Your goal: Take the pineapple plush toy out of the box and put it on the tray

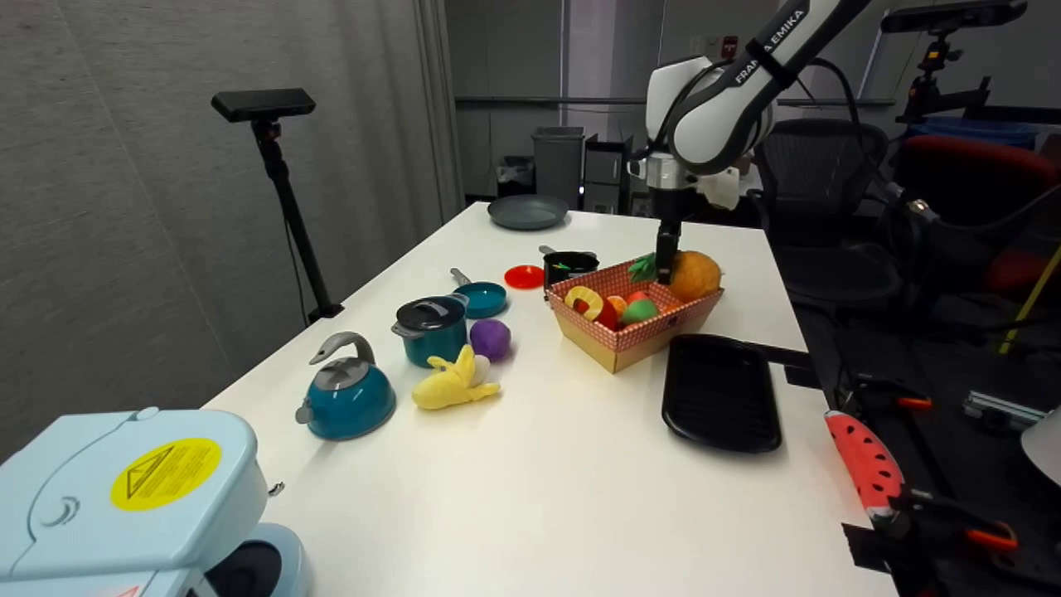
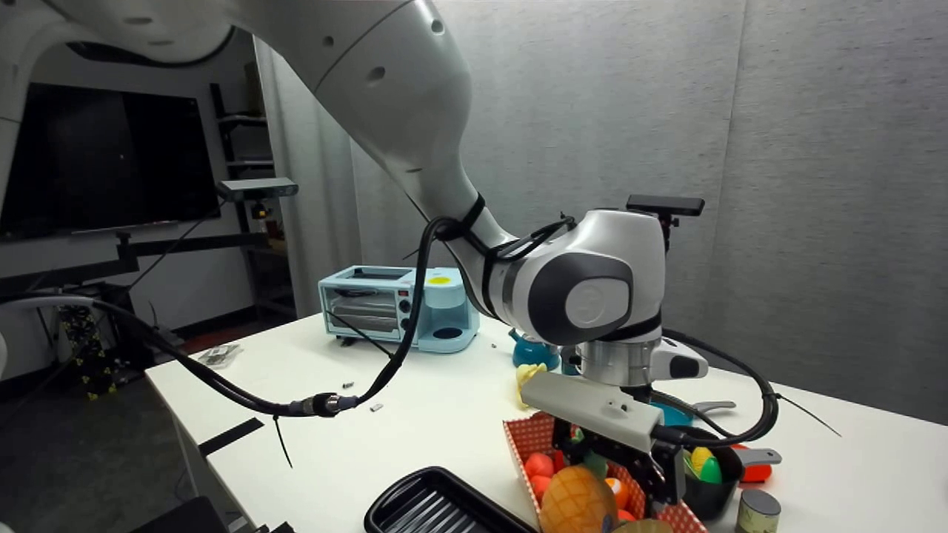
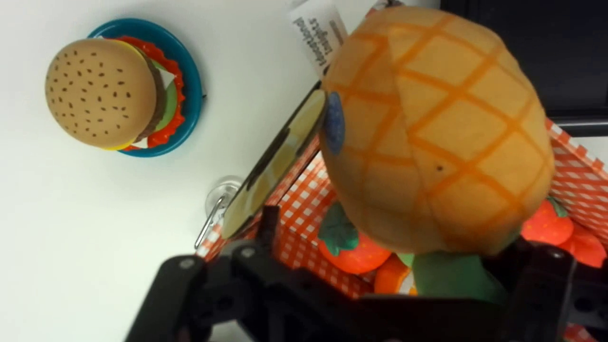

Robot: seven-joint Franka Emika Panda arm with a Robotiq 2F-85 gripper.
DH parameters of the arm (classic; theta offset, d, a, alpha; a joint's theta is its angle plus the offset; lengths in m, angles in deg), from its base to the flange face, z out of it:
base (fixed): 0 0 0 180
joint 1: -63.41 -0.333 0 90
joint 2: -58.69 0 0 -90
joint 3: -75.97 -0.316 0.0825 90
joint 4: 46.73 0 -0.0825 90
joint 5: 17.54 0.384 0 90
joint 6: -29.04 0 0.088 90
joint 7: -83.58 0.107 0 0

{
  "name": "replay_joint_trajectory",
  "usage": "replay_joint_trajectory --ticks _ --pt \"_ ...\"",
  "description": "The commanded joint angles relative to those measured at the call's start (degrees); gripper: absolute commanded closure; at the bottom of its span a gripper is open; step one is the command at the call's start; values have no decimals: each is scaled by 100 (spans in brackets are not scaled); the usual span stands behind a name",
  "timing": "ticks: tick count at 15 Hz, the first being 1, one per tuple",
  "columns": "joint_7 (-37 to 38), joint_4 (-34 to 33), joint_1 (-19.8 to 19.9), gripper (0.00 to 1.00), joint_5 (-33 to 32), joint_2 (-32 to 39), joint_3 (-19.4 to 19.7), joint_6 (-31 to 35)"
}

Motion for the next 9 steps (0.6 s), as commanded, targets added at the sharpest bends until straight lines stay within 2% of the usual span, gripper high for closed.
replay_joint_trajectory --ticks 1,6,9 --pt "-308 314 167 0 -3 -321 29 -224" --pt "-495 488 358 0 -62 -338 222 -205" --pt "-386 536 311 0 -318 -375 425 -277"
